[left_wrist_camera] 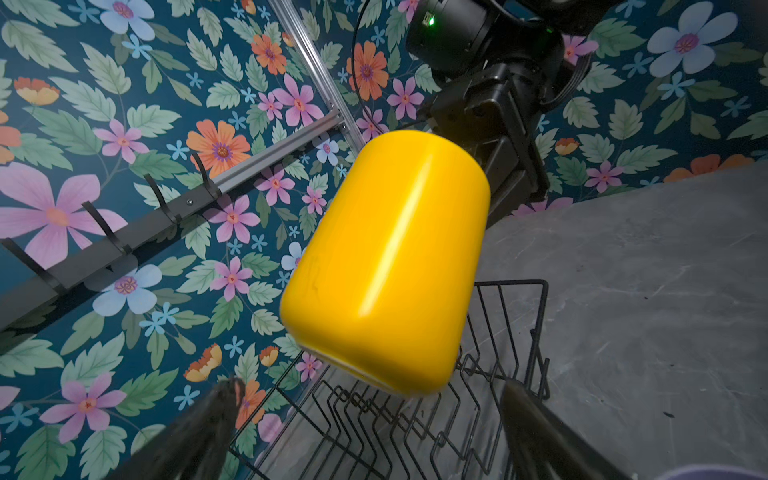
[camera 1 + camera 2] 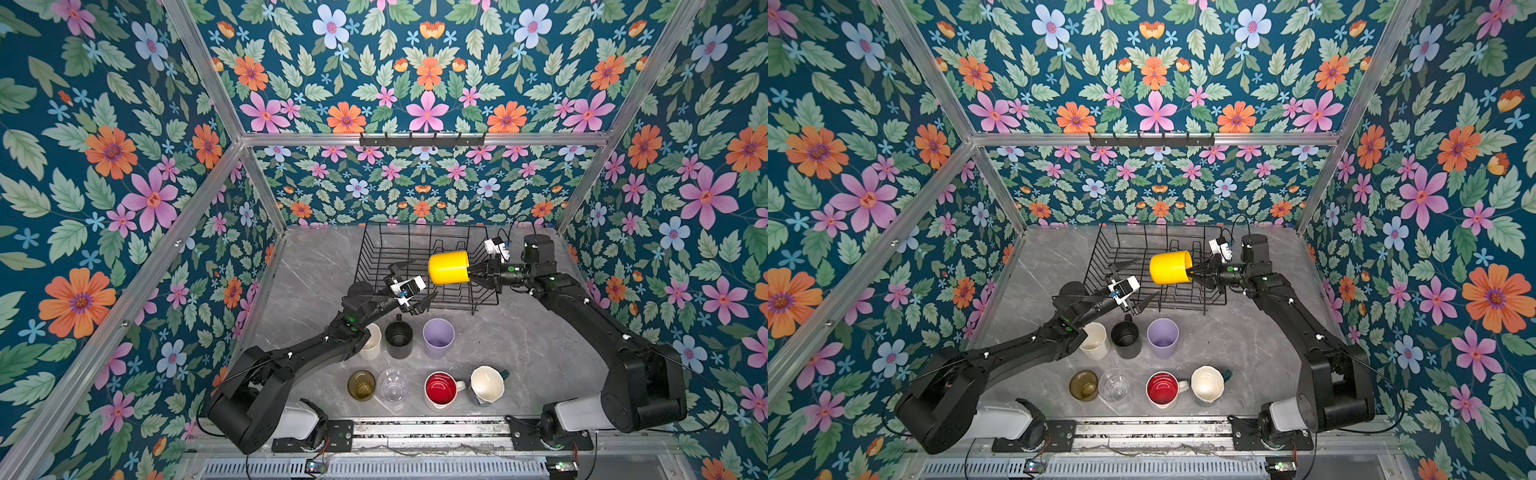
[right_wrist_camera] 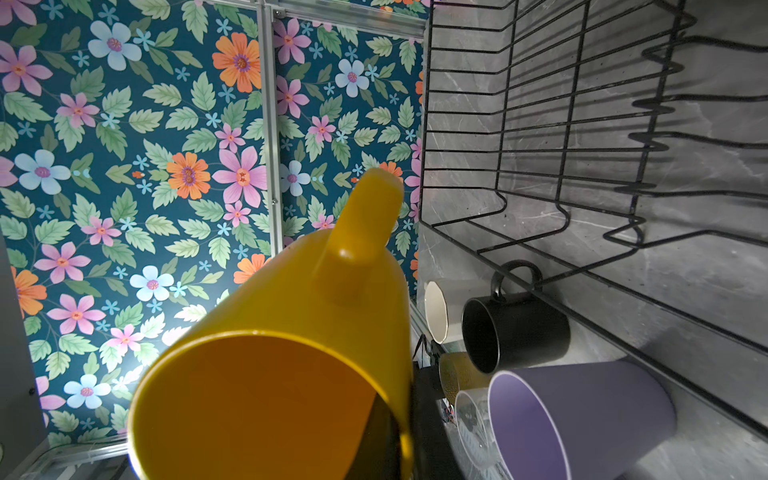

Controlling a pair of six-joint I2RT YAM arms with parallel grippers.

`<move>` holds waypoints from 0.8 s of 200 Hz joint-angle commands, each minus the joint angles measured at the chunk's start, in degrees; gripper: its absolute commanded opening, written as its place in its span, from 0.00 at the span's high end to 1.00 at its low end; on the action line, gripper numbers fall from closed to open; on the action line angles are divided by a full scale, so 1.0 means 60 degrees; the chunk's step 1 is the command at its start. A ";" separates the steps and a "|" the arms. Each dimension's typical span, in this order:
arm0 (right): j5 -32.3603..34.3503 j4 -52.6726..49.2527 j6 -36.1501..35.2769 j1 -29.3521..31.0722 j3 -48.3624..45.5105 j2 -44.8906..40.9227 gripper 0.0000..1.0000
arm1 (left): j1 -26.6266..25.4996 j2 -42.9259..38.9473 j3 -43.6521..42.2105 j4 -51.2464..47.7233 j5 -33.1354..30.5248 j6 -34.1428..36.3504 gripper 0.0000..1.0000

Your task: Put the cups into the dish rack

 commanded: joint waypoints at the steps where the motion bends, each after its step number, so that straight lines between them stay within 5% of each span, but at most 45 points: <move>1: -0.0740 0.0641 0.0159 0.0003 0.0022 -0.0098 1.00 | 0.0172 0.0143 -0.0035 0.1140 0.1119 0.0186 0.01; 41: -0.1103 0.0378 0.0013 0.0003 -0.0033 -0.0159 1.00 | 0.0797 0.0614 -0.0016 0.2639 0.2845 -0.0738 0.02; 160: -0.1273 -0.0233 -0.0504 0.0742 0.0172 -0.0006 1.00 | 0.1078 0.1090 0.0440 0.2754 0.4362 -0.1275 0.05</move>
